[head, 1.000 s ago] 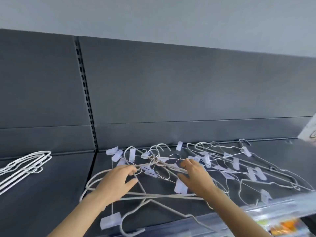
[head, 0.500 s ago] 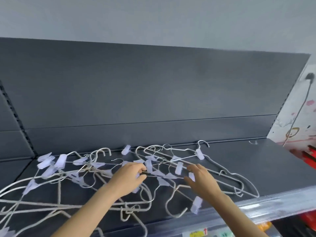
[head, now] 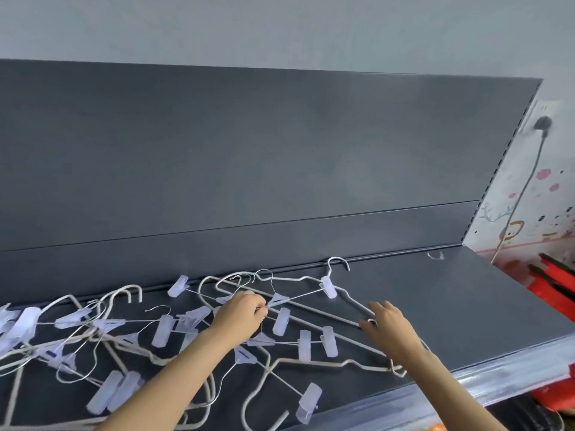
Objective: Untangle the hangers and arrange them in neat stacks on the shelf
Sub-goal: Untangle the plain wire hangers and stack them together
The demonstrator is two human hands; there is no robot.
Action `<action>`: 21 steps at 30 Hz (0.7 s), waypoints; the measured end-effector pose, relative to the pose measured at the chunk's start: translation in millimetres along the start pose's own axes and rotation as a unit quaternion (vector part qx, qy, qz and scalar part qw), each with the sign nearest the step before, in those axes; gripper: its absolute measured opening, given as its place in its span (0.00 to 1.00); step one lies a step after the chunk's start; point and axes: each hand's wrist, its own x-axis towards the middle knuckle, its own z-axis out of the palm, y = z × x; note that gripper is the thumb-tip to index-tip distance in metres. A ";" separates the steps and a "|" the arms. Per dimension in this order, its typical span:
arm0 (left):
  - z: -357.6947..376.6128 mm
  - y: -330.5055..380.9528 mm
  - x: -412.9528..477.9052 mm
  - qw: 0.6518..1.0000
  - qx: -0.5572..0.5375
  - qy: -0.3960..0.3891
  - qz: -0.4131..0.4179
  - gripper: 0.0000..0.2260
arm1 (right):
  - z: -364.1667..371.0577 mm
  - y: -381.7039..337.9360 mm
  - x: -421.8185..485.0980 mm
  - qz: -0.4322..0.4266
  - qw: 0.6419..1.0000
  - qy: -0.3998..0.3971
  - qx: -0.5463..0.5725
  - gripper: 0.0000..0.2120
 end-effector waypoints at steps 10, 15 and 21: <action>18.9 0.1 43.0 0.996 0.060 -0.055 -0.037 0.17 | 14.4 -11.9 40.5 0.023 0.996 -0.059 -0.068 0.22; 22.3 -1.3 48.1 0.996 0.060 -0.036 -0.054 0.19 | 16.2 -9.0 48.2 0.025 0.996 -0.063 -0.064 0.12; 14.5 -15.3 38.0 0.999 0.004 0.008 -0.032 0.07 | 19.3 -4.4 55.0 0.029 0.999 -0.016 -0.041 0.06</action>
